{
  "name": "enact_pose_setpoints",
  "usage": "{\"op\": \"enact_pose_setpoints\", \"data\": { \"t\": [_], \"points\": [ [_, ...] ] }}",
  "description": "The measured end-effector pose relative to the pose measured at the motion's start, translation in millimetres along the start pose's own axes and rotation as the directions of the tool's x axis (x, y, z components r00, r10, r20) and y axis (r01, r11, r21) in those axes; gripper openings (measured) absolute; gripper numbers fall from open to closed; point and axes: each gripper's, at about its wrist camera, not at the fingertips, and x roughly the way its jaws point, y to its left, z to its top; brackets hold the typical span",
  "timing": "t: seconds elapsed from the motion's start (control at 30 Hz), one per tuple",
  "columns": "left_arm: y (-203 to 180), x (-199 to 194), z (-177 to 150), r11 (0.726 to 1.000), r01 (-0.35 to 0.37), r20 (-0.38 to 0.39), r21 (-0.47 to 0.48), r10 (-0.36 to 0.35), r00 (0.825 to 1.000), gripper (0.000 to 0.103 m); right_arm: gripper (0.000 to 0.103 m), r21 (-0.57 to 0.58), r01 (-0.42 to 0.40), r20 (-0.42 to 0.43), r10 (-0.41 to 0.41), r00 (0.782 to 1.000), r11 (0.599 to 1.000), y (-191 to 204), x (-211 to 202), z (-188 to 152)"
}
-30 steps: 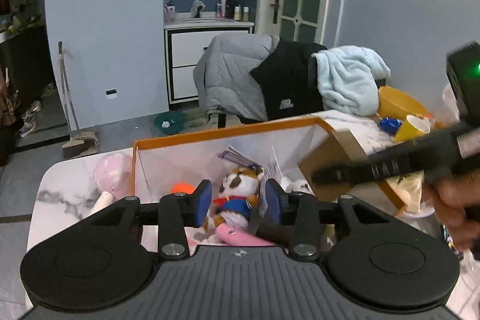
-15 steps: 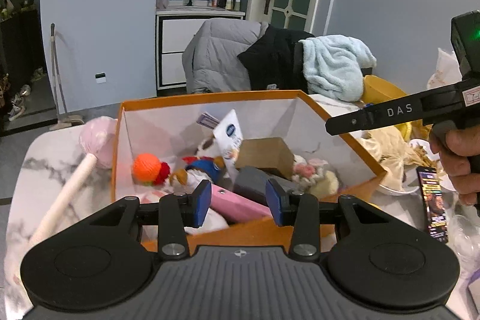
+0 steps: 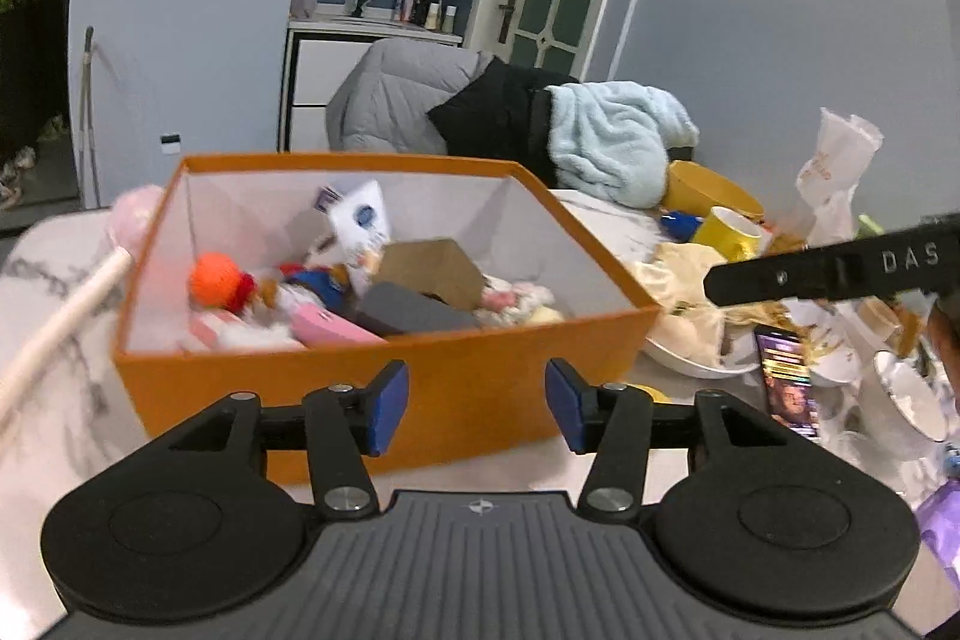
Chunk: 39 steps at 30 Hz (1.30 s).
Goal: Organize objects
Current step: 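Withdraw both grippers from the orange box toward the card box and tape measure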
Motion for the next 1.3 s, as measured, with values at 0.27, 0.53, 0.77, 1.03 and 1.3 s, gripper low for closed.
{"op": "enact_pose_setpoints", "data": {
  "t": [0.27,0.53,0.77,1.03,1.3],
  "points": [
    [-20,25,-30,0.998,0.01,-0.088,-0.062,-0.015,0.996,0.067,0.059,0.033,0.078,0.055,-0.08,0.995,0.996,-16,-29,-35],
    [-51,31,-48,0.997,0.042,-0.129,0.057,-0.034,0.991,0.072,0.06,0.043,0.091,0.005,-0.091,0.996,0.995,-36,-17,-47],
    [-56,43,-59,0.997,0.041,-0.167,0.063,-0.03,0.986,0.073,0.063,0.047,0.084,-0.019,-0.084,0.996,0.995,-42,-7,-48],
    [-60,56,-67,0.998,0.038,-0.215,0.051,-0.026,0.976,0.084,0.067,0.03,0.065,-0.053,-0.063,0.997,0.997,-41,5,-54],
    [-75,62,-73,0.992,0.008,-0.205,0.125,0.018,0.979,0.09,0.068,0.016,0.061,-0.062,-0.06,0.996,0.998,-38,11,-55]
  ]
}}
